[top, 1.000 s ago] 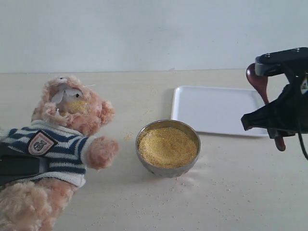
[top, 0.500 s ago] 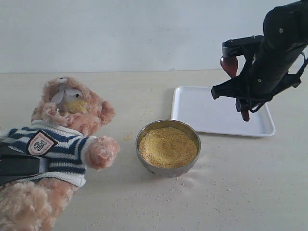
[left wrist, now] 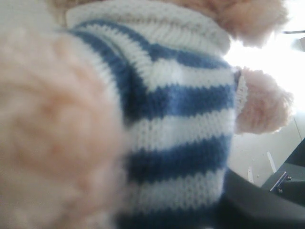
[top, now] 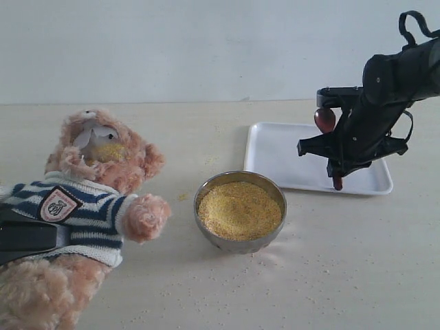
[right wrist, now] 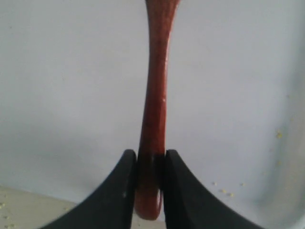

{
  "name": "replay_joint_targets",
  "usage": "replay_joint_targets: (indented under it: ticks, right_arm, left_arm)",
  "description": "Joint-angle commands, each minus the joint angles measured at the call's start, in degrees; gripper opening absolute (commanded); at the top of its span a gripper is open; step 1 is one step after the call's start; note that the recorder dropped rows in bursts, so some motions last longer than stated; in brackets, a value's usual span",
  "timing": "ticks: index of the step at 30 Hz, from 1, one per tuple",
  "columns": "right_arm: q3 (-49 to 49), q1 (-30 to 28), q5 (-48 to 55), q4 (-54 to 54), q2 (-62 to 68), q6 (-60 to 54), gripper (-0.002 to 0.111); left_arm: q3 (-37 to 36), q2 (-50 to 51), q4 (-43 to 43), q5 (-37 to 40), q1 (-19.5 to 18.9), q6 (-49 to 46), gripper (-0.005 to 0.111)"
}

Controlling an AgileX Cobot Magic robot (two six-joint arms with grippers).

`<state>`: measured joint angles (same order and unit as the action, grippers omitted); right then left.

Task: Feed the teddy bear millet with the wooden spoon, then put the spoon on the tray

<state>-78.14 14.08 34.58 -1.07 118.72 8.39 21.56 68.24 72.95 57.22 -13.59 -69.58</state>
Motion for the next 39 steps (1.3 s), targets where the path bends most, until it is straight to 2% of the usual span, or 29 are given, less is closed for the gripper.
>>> replay_joint_targets:
  ticks: [1, 3, 10, 12, 25, 34, 39]
  right_arm:
    - [-1.9, -0.4, 0.9, 0.0, 1.2, -0.9, 0.0]
    - [-1.9, -0.4, 0.9, 0.0, 1.6, -0.9, 0.003]
    - [-1.9, -0.4, 0.6, 0.0, 1.8, -0.9, 0.039]
    - [-1.9, -0.4, 0.6, 0.0, 1.8, -1.0, 0.044]
    - [1.3, -0.2, -2.4, 1.1, -3.7, -1.0, 0.043]
    - [14.9, -0.2, -11.9, 2.2, -17.1, 0.5, 0.043]
    - [26.0, -0.2, -20.7, 2.2, -27.5, 3.7, 0.043]
  left_arm:
    - [-0.2, 0.0, 1.1, 1.2, -0.1, -0.4, 0.005]
    - [-0.2, 0.0, 1.1, 1.2, -0.1, -0.4, 0.005]
    - [-0.2, 0.0, 1.1, 1.2, -0.1, -0.4, 0.005]
    - [-0.2, 0.0, 1.1, 1.2, -0.1, -0.4, 0.005]
    - [-0.2, 0.0, 1.1, 1.2, -0.1, -0.4, 0.005]
    - [-0.2, 0.0, 1.1, 1.2, -0.1, -0.4, 0.005]
    - [-0.2, 0.0, 1.1, 1.2, -0.1, -0.4, 0.005]
